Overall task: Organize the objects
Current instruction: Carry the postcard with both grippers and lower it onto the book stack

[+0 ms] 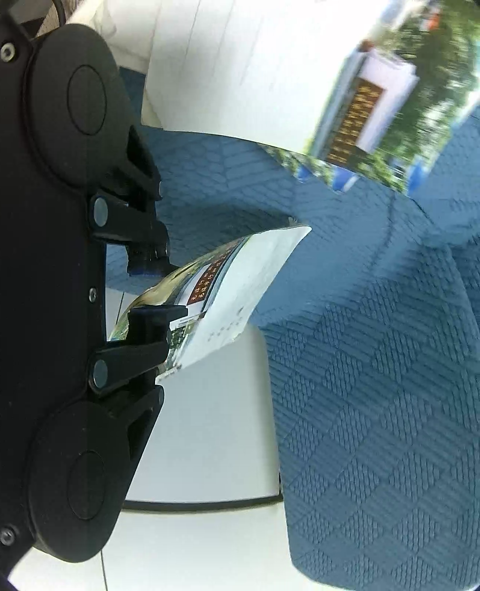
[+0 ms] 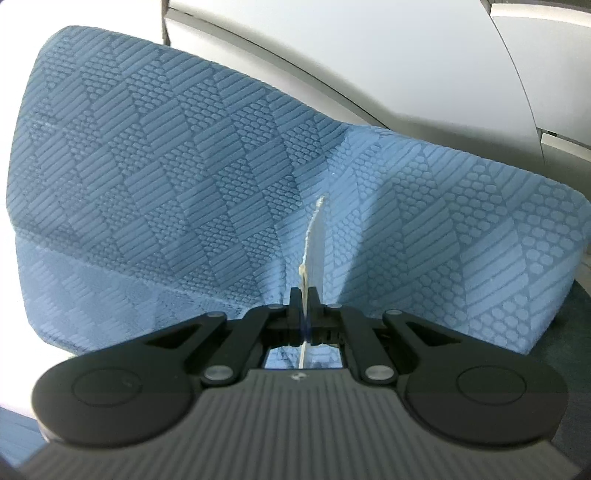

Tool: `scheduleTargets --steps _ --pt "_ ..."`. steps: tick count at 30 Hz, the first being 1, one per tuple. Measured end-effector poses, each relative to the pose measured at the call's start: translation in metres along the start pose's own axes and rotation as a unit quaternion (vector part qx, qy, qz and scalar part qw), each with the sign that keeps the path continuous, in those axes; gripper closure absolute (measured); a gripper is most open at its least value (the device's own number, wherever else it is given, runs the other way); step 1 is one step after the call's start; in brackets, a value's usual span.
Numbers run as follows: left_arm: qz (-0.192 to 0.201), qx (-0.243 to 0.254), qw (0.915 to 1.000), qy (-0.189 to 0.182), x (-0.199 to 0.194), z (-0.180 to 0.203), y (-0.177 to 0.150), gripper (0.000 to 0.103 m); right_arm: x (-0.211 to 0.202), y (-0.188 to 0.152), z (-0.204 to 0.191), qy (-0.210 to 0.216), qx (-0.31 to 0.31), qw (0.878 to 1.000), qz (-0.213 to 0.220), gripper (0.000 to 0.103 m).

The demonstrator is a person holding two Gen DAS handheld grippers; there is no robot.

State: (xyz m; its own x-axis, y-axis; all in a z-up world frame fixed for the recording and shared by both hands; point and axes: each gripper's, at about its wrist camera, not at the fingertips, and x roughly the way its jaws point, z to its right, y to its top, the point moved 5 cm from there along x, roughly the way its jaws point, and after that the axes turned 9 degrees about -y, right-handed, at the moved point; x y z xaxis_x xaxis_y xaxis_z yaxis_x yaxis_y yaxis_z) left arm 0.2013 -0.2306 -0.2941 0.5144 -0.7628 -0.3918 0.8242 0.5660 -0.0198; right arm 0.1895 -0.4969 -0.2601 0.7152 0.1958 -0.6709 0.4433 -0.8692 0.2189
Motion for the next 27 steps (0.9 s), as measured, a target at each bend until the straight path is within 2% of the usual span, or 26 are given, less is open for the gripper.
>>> scheduleTargets --steps 9,17,27 --pt "0.028 0.027 0.9992 0.003 -0.064 0.035 0.015 0.092 -0.021 -0.022 -0.041 0.027 -0.037 0.999 -0.009 0.098" --pt "0.066 0.064 0.9958 0.004 -0.120 0.056 0.032 0.093 -0.035 -0.056 -0.074 0.065 -0.063 0.995 -0.028 0.097" --pt "0.084 0.101 0.9911 0.019 -0.189 0.036 0.055 0.092 -0.025 -0.115 -0.091 0.094 -0.113 0.986 -0.078 0.094"
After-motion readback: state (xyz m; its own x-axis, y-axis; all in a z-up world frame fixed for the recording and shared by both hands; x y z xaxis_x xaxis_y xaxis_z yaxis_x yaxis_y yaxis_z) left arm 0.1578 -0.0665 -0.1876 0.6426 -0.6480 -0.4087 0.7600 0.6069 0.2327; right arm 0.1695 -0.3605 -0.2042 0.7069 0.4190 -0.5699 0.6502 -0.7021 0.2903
